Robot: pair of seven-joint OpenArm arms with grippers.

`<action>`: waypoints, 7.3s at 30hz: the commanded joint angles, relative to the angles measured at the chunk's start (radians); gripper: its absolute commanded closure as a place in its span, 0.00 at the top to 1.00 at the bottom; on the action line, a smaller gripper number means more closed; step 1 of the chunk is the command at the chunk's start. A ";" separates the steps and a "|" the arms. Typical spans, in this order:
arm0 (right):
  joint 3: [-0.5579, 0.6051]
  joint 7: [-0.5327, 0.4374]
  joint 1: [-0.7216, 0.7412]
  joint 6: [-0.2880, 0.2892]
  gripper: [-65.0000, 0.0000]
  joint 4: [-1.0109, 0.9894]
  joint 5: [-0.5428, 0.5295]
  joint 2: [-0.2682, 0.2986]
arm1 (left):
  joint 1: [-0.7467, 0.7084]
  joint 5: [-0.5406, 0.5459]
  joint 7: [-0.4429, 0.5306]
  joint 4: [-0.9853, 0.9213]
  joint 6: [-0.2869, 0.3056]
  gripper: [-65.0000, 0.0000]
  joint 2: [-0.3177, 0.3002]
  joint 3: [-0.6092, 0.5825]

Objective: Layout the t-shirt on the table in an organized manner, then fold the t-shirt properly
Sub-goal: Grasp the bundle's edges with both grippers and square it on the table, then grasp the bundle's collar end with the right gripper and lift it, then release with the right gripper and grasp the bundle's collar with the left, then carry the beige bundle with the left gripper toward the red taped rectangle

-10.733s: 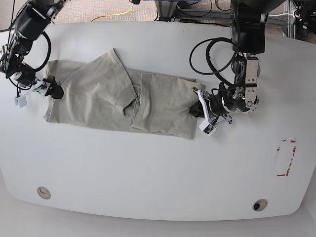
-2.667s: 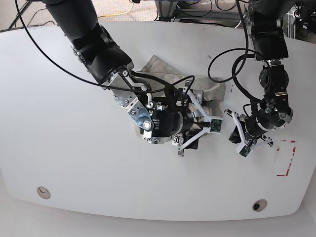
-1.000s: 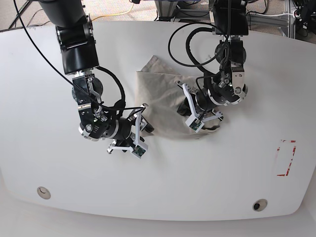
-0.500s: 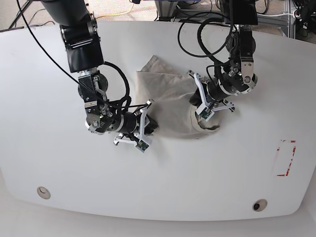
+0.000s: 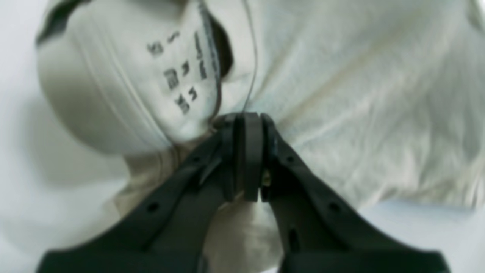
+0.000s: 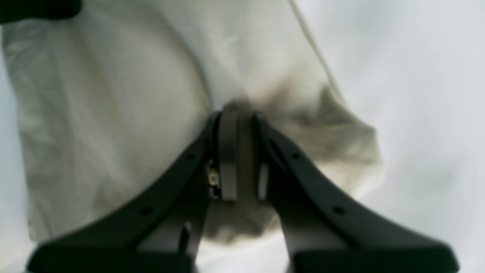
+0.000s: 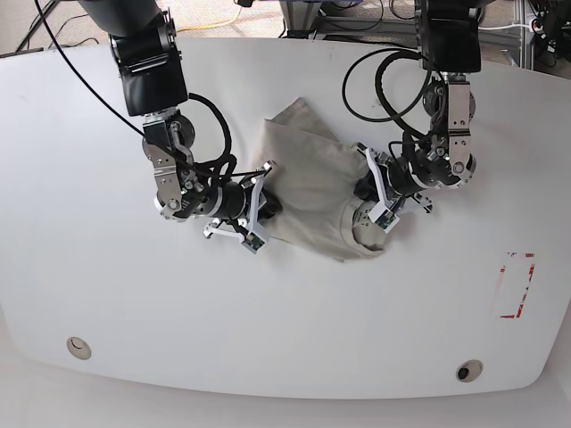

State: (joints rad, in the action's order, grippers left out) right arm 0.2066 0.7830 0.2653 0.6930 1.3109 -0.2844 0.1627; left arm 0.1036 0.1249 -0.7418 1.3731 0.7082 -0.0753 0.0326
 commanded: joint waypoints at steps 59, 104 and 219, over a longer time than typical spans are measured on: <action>-0.097 -0.006 -0.019 0.005 0.09 0.025 -0.003 -0.025 | -0.025 -0.032 -0.035 0.098 -0.010 0.03 0.024 -0.102; -0.186 0.115 0.151 0.005 0.10 0.072 -0.008 -0.070 | 0.038 -0.031 -0.020 0.220 -0.010 0.03 -0.060 -0.095; -0.542 0.238 -0.251 0.005 0.09 0.579 -0.009 0.150 | 0.095 0.081 0.595 -0.314 -0.281 0.03 -0.297 -0.067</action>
State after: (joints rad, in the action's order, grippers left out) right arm -0.3290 1.0405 -0.0013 0.6998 1.8702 -0.2920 0.2962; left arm 0.1825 0.2043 -0.1474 1.0363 0.4297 -0.3557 -0.0460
